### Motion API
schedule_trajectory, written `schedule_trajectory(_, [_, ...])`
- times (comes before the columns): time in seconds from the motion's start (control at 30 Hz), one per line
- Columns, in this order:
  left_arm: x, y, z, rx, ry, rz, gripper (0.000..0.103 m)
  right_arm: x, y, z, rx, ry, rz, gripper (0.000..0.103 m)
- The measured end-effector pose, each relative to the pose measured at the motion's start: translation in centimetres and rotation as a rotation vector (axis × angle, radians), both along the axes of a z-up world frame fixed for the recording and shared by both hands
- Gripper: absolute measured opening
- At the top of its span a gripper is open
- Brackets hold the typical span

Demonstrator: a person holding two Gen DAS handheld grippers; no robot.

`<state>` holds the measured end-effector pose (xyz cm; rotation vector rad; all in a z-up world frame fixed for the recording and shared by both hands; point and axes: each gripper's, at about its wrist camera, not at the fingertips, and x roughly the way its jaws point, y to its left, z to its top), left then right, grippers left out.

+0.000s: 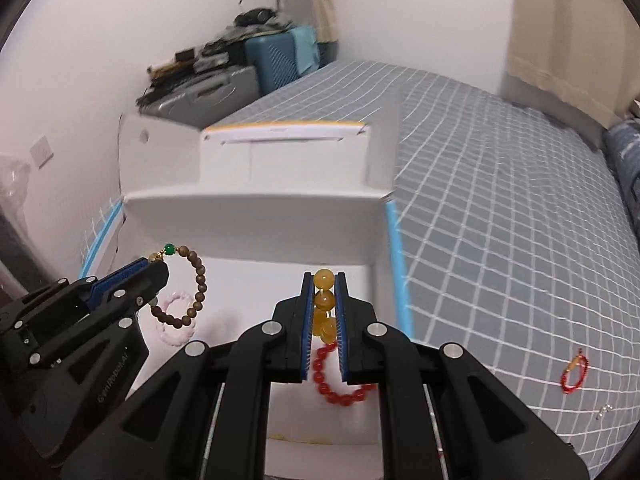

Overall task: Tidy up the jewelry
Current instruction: 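Carry the wooden-bead bracelet and yellow beads over the white box with both tools, then open the left tool and right tool to drop both items into the box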

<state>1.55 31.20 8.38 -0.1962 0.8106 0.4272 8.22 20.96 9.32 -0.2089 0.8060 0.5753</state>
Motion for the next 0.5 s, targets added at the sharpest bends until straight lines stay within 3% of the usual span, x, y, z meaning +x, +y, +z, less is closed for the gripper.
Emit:
schedule_trajectory(0.23, [-1.9,3.5,-2.8,-0.023,0.051,0.075,0.010,0.1,2.3,-3.3,-0.075,0.070,0.007,0.009])
schedule_trajectory(0.5, [-1.9,4.2,-5.3,-0.042,0.116,0.090,0.010,0.1,3.7,-6.0,-0.123,0.125,0.012,0.009])
